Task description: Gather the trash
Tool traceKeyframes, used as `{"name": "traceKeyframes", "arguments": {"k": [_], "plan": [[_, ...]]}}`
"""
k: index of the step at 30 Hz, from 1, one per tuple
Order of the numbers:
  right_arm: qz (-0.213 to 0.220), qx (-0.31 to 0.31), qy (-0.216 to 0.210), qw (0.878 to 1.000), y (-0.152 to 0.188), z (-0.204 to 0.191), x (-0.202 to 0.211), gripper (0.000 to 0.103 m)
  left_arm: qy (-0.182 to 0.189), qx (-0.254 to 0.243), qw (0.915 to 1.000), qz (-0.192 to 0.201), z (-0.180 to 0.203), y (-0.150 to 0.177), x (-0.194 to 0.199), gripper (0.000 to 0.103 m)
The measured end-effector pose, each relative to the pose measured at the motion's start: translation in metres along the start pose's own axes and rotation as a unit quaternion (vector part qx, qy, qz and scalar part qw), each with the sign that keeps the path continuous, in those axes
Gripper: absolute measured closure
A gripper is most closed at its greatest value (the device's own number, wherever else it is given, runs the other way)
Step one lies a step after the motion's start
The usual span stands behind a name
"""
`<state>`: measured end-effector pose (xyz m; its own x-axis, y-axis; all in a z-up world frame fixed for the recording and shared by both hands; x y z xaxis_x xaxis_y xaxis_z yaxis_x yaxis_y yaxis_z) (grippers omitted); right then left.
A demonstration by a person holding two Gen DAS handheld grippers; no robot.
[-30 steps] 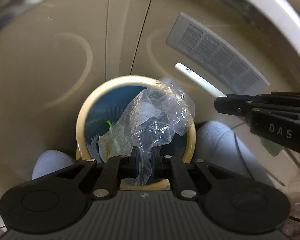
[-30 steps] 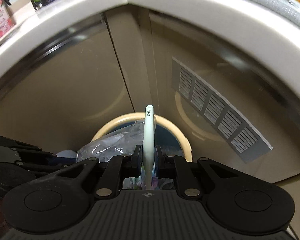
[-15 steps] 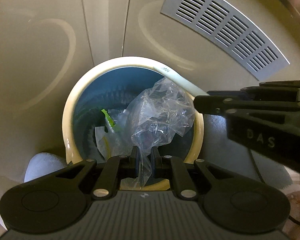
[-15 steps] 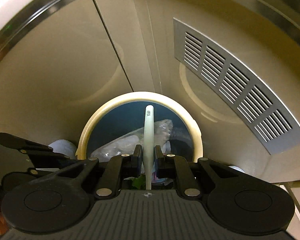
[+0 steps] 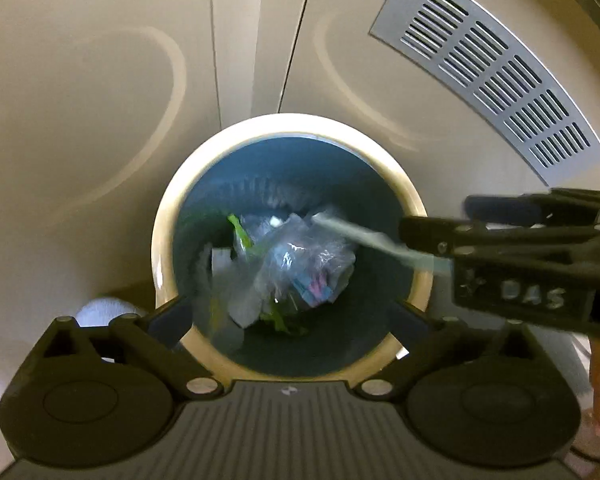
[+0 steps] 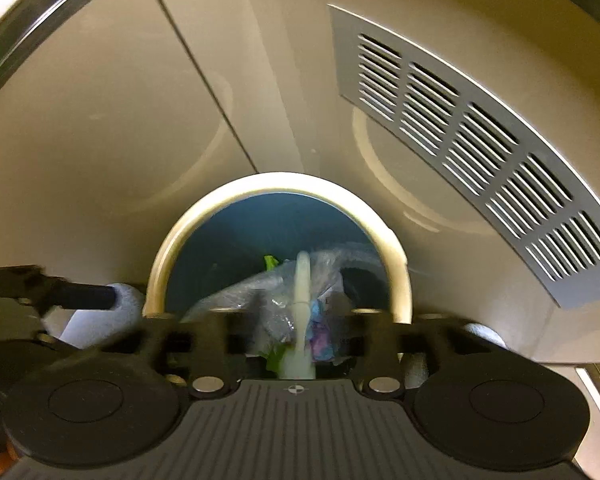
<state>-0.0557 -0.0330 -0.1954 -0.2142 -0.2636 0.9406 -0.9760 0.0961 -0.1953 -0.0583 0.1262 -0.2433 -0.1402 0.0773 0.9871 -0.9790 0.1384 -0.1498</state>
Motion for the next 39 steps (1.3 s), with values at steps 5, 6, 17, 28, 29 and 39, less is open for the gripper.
{"name": "traceKeyframes", "arguments": {"k": [5,6,17,28,29,39], "plan": [[0.006,0.017,-0.001,1.000,0.011,-0.002,0.026,0.030,-0.024,0.006,0.9996,0.014,-0.006,0.020,0.027,0.000],[0.008,0.021,0.001,1.000,0.015,-0.003,0.032,0.028,-0.029,0.008,0.9993,0.023,-0.006,0.026,0.036,0.000],[0.100,0.120,0.039,0.987,0.058,-0.035,0.108,0.015,-0.071,0.009,0.9929,0.095,0.012,0.074,0.103,0.000],[0.166,0.126,0.068,0.976,0.084,-0.040,0.148,0.011,-0.107,-0.038,0.9828,0.146,0.033,0.087,0.127,0.000],[0.169,0.128,0.071,0.975,0.085,-0.041,0.151,0.011,-0.109,-0.036,0.9824,0.148,0.033,0.088,0.128,0.000],[0.180,0.199,0.089,0.959,0.092,-0.061,0.144,0.004,-0.113,-0.004,0.9799,0.165,0.019,0.093,0.140,0.000]]}}
Point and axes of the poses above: each gripper's, at about its wrist camera, not at the fingertips, and x roughly against the way its jaws point, z to its right, y to its underside, the point moved 1 cm from there along -x, roughly the way its jaws point, and after that the axes turned 3 degrees about -y, right-handed, at the moved point
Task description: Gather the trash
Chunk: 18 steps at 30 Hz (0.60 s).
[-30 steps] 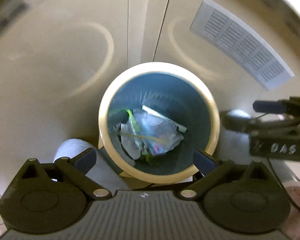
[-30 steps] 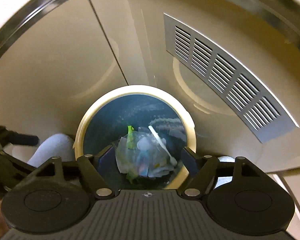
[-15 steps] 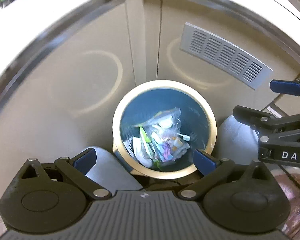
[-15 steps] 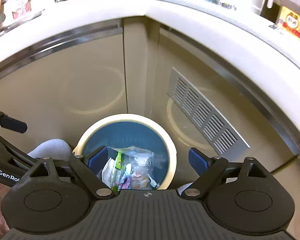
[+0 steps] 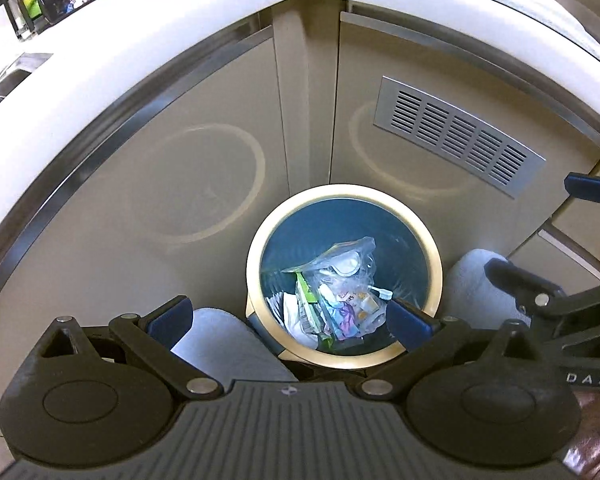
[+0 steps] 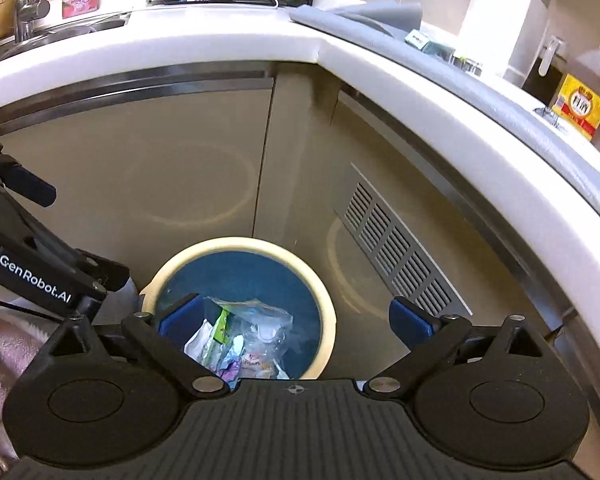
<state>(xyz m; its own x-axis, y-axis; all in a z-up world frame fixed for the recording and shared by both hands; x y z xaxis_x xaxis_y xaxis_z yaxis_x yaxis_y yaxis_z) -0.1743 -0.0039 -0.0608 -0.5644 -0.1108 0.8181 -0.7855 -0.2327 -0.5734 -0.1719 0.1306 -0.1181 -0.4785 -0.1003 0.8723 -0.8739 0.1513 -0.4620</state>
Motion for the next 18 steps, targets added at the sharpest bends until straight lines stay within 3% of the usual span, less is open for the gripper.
{"name": "traceKeyframes", "arguments": {"k": [18], "plan": [[-0.010,-0.011,-0.008,1.000,0.0027,0.0007,-0.0051,0.000,0.000,-0.001,1.0000,0.000,0.0008,0.0008,-0.0005,0.000]]}}
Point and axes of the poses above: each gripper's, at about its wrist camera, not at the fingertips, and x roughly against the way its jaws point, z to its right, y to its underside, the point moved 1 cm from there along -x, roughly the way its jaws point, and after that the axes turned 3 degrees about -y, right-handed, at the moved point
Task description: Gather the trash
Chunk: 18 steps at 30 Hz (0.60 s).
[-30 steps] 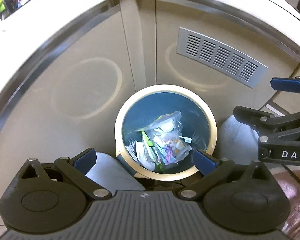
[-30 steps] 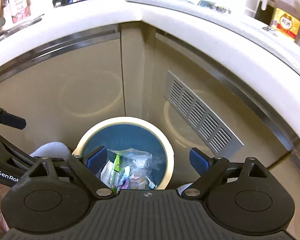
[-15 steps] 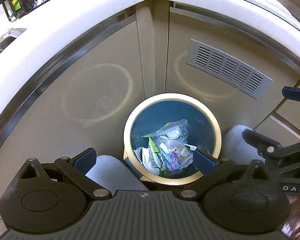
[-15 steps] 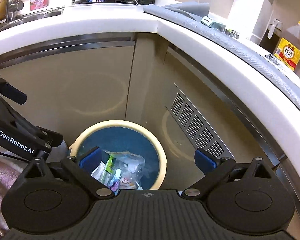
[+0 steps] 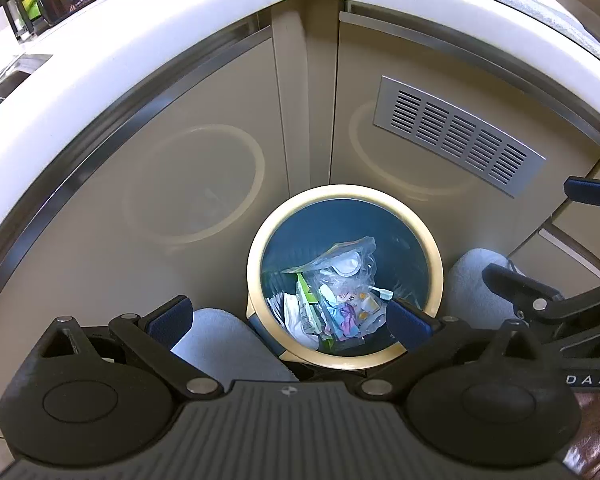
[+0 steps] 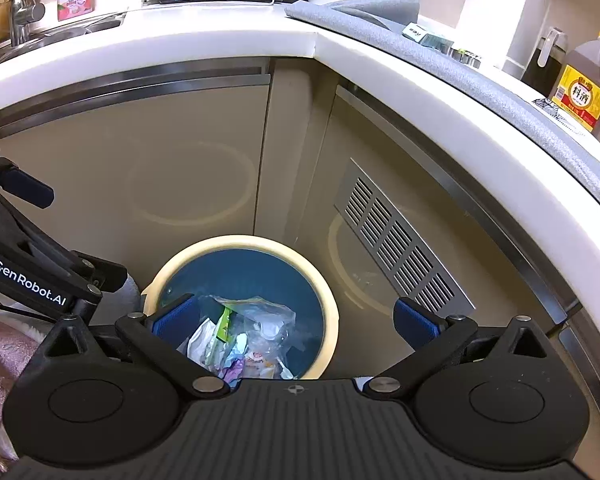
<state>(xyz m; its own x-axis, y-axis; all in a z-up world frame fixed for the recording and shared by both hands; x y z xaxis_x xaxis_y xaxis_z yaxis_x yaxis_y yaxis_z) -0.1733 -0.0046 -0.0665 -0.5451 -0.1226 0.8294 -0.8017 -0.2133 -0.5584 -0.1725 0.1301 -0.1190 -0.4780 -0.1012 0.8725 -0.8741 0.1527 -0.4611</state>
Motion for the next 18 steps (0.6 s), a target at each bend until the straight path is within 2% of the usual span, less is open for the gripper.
{"name": "traceKeyframes", "arguments": {"k": [12,18], "plan": [[-0.016,-0.004,-0.007,1.000,0.001,-0.001,-0.006,0.000,-0.003,0.000,1.0000,-0.002,-0.001,0.001,-0.001,0.000],[-0.044,-0.016,-0.022,0.999,0.003,0.001,-0.015,0.000,-0.003,0.001,1.0000,-0.006,-0.001,0.000,-0.003,0.000]]}}
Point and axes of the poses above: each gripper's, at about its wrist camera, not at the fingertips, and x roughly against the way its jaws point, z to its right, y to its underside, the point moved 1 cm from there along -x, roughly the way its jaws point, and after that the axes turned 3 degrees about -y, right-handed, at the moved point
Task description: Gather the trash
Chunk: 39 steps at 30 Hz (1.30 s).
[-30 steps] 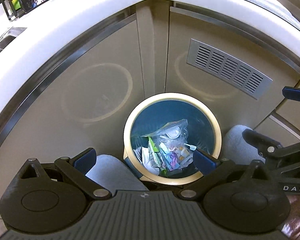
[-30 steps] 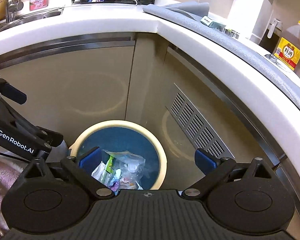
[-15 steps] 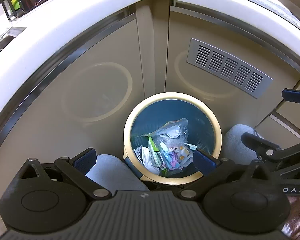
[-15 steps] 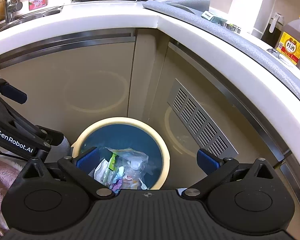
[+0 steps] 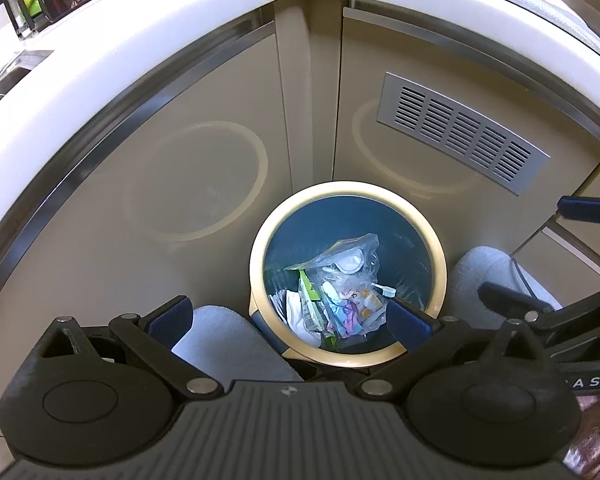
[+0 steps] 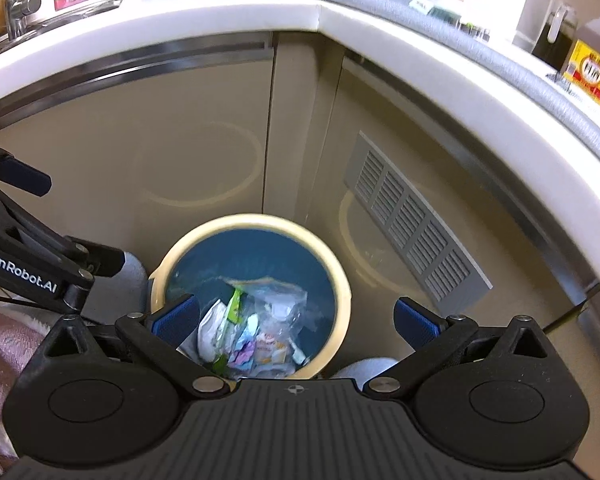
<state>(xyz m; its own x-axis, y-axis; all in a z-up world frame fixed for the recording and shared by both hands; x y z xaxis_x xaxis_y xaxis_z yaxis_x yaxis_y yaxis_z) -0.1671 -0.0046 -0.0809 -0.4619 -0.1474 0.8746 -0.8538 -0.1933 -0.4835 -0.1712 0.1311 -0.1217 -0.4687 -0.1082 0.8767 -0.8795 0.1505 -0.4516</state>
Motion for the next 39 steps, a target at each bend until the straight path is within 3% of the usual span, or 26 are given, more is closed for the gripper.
{"name": "traceKeyframes", "arguments": {"k": [39], "plan": [[-0.064,-0.012,-0.027,0.998,0.001,0.008,-0.043,0.000,0.015,-0.003,0.9990,-0.042,0.003,0.001,-0.028,0.000]]}}
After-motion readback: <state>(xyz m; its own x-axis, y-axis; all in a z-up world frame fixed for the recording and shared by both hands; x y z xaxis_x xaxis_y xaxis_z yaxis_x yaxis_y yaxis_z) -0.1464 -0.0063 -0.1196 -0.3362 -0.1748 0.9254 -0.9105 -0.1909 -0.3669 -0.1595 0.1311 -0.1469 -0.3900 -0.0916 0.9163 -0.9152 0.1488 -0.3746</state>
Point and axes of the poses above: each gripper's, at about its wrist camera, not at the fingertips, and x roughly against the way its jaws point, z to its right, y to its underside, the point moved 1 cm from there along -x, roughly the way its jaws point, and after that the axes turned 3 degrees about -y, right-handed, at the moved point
